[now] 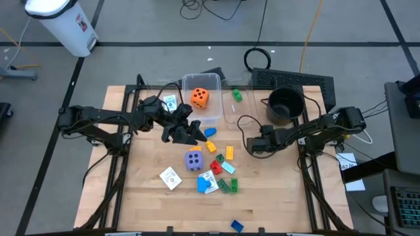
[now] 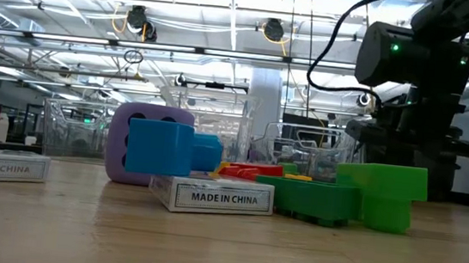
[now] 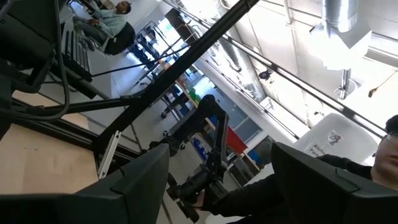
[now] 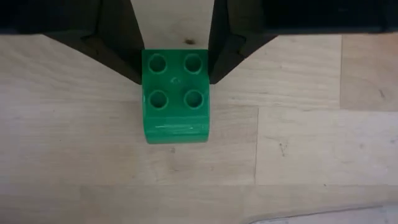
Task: Pick & Place Toys
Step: Put the middle right dark green game piece into the right transparent bin
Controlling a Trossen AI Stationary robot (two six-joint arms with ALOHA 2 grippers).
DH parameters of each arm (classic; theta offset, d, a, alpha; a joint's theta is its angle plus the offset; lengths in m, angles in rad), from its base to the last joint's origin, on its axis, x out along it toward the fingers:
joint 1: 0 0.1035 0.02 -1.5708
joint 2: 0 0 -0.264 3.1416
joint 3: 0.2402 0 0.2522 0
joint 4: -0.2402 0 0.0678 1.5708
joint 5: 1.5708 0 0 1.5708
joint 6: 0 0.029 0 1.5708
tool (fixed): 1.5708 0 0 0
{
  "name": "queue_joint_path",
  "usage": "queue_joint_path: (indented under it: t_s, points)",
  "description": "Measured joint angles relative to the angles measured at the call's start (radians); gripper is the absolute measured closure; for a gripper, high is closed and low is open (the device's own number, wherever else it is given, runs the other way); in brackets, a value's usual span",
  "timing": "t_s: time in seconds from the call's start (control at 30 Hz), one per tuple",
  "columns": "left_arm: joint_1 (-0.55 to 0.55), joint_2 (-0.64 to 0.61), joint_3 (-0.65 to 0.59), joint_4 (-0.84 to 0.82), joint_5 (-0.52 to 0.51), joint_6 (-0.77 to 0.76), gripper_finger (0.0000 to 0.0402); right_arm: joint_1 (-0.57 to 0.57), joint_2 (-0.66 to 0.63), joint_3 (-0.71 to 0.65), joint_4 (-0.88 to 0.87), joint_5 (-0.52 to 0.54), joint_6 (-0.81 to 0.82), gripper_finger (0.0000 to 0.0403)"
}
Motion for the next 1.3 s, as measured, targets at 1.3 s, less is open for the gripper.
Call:
queue_joint_path:
  t_s: [1.3]
  points:
    - [0.011,0.000,0.000,0.000,-0.290,0.079,0.0121,-0.601,-0.087,0.586,0.023,-0.285,-1.142,0.0264]
